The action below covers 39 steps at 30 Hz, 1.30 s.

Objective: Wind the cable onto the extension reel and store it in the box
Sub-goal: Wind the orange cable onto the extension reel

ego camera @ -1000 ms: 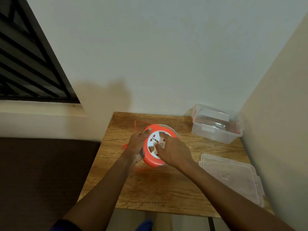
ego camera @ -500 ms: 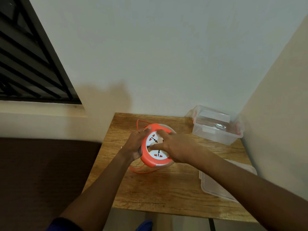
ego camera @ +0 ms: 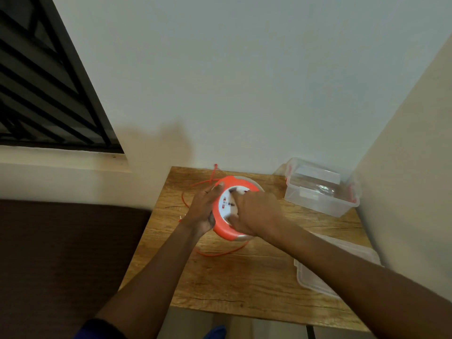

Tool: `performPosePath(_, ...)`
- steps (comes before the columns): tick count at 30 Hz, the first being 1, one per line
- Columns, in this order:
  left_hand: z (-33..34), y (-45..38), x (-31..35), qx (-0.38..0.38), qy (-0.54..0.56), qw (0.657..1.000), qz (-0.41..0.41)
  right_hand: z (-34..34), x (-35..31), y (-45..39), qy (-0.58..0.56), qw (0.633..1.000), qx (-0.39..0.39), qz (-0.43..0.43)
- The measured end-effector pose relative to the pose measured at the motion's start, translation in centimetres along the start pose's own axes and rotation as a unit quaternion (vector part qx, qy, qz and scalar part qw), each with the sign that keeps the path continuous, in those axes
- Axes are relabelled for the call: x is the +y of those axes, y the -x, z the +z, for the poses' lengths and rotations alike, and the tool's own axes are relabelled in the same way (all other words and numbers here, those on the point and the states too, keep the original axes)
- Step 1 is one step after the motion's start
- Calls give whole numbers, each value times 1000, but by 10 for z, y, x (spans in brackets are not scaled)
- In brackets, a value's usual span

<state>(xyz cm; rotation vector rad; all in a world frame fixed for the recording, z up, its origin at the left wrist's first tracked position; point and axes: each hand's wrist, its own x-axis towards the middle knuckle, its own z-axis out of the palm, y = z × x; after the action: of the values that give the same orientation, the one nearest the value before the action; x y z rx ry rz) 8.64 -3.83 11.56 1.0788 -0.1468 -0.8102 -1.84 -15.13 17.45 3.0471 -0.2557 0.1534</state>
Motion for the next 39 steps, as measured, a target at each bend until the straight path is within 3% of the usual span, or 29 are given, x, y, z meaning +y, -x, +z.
performPosePath(3, 2, -1, -4, 35, 35, 999, -1, -1, 0, -9, -132, 986, 1, 106)
performPosePath(8, -4, 0, -5, 36, -2, 999, -7, 11, -7, 2, -75, 992, 9, 101)
performPosePath(14, -8, -5, -3, 40, -30, 999, -6, 4, -5, 7, 31, 997, 49, -45)
performPosePath(20, -9, -4, 2, 15, -24, 1000, -12, -6, 9, 5, 52, 983, -47, -167)
performPosePath(27, -8, -3, 6, -8, -48, 999, -10, -22, 22, -2, 143, 962, -74, -219)
performPosePath(34, -7, -2, 2, -28, -63, 997, -25, -14, 18, -7, 202, 933, -11, -297)
performPosePath(36, -6, -3, 1, -32, -63, 997, -19, -5, 19, -6, 170, 948, -3, -269)
performPosePath(39, -2, -7, 0, -14, -43, 999, 5, 9, 14, -2, 57, 993, 25, -103)
